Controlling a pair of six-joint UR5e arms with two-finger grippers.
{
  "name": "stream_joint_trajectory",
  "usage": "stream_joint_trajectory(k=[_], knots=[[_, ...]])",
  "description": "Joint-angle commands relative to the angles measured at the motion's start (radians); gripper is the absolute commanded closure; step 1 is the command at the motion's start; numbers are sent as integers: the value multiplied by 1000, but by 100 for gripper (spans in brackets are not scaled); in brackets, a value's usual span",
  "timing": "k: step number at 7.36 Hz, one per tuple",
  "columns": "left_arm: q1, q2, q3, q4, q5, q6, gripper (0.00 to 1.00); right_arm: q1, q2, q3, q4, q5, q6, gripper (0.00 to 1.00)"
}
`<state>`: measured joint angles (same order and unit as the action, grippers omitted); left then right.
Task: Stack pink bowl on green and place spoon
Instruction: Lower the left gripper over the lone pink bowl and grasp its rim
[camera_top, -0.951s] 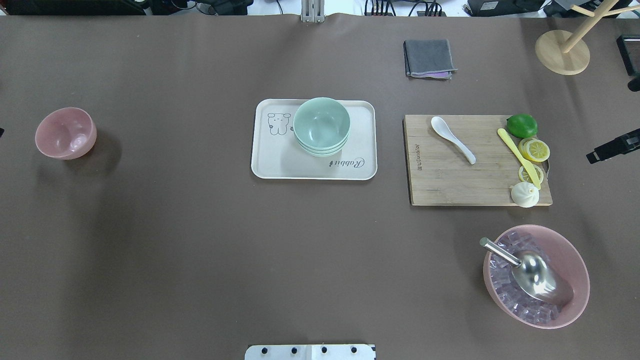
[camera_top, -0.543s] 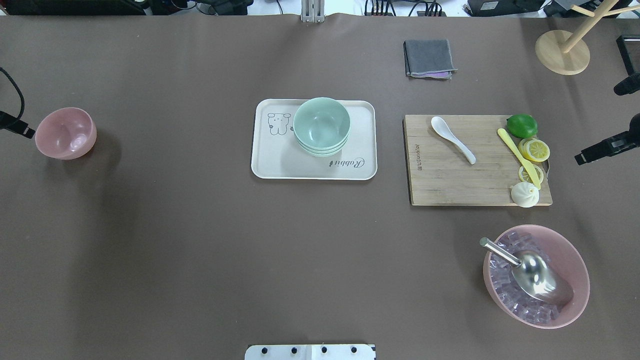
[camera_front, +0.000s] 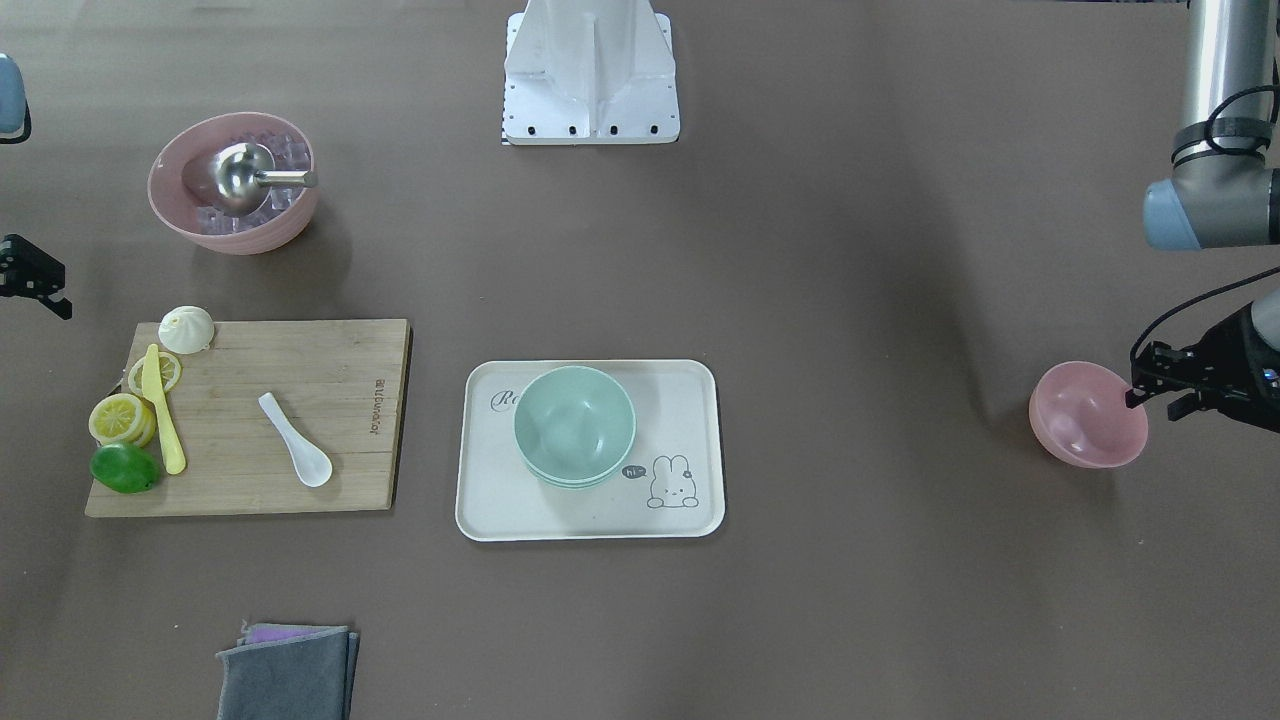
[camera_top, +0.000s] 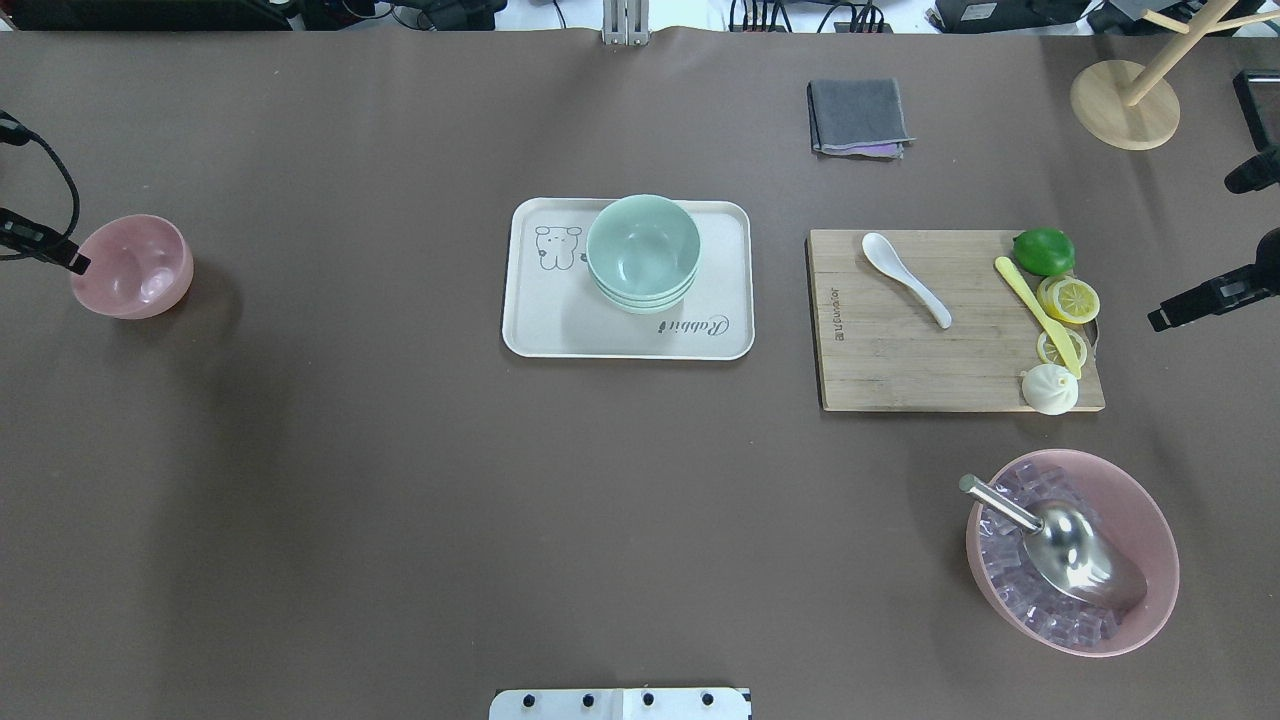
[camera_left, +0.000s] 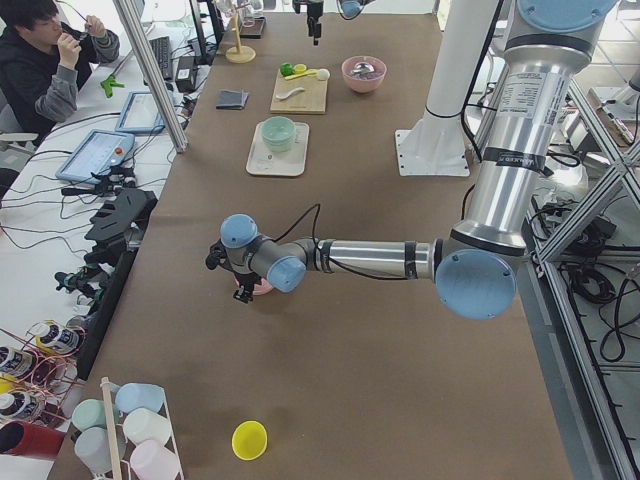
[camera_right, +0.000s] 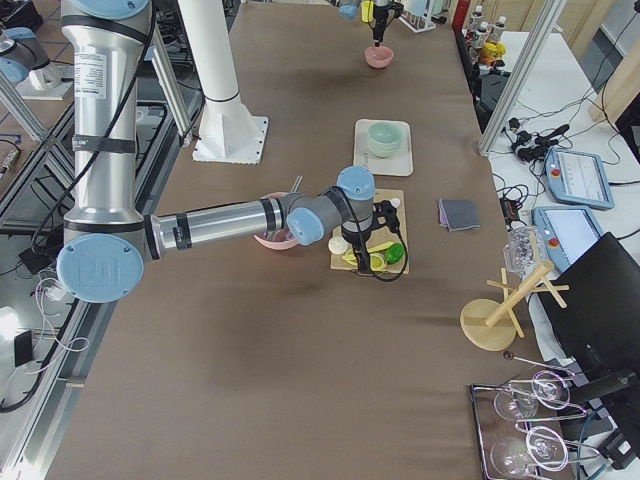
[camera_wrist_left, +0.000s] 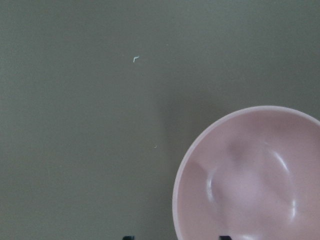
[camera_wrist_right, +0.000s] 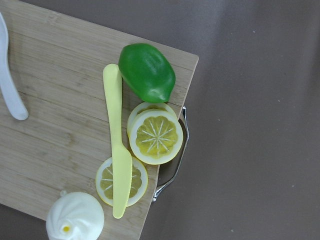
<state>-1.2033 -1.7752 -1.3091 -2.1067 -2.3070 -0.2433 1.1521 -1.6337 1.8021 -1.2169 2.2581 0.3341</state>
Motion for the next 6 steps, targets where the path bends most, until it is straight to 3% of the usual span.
stream_joint_trajectory(k=[1, 6], knots=[[1, -3, 11, 0, 0, -2, 68, 0, 0, -1, 2, 0, -1, 0], [4, -46, 34, 8, -5, -36, 64, 0, 0, -1, 4, 0, -1, 0]])
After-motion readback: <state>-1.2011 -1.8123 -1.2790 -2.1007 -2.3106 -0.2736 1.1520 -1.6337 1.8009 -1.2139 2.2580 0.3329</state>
